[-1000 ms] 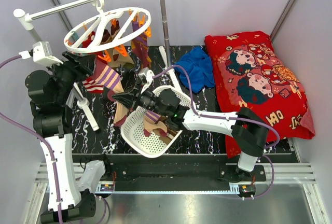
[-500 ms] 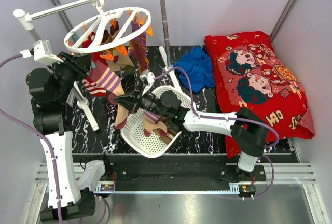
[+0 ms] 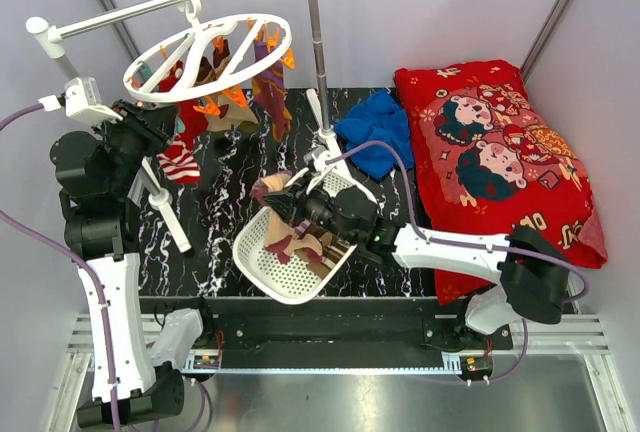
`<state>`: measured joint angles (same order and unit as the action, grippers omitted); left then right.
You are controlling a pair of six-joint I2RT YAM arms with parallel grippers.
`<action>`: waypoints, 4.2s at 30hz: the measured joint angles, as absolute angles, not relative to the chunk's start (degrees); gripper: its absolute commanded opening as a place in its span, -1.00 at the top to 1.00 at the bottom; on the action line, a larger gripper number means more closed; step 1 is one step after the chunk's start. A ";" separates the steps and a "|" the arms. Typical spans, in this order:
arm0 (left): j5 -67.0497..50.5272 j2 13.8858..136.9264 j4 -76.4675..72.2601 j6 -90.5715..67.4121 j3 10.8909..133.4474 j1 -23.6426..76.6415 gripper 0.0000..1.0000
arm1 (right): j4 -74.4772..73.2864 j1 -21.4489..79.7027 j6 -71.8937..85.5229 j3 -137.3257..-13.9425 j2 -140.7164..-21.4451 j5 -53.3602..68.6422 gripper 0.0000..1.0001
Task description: Remove the socks clipped to the hanger
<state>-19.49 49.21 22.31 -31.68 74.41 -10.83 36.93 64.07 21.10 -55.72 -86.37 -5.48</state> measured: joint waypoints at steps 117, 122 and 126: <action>-3.49 48.14 46.26 -27.90 88.38 -4.05 -0.45 | 74.32 58.50 16.38 -60.95 -110.67 15.38 1.00; -8.29 48.36 43.09 -30.96 85.93 -4.03 -0.36 | 74.41 58.50 16.29 -58.89 -107.83 14.52 1.00; -9.58 49.39 42.46 -32.56 84.01 -4.03 -0.33 | 74.70 59.09 14.87 -58.78 -107.37 14.46 1.00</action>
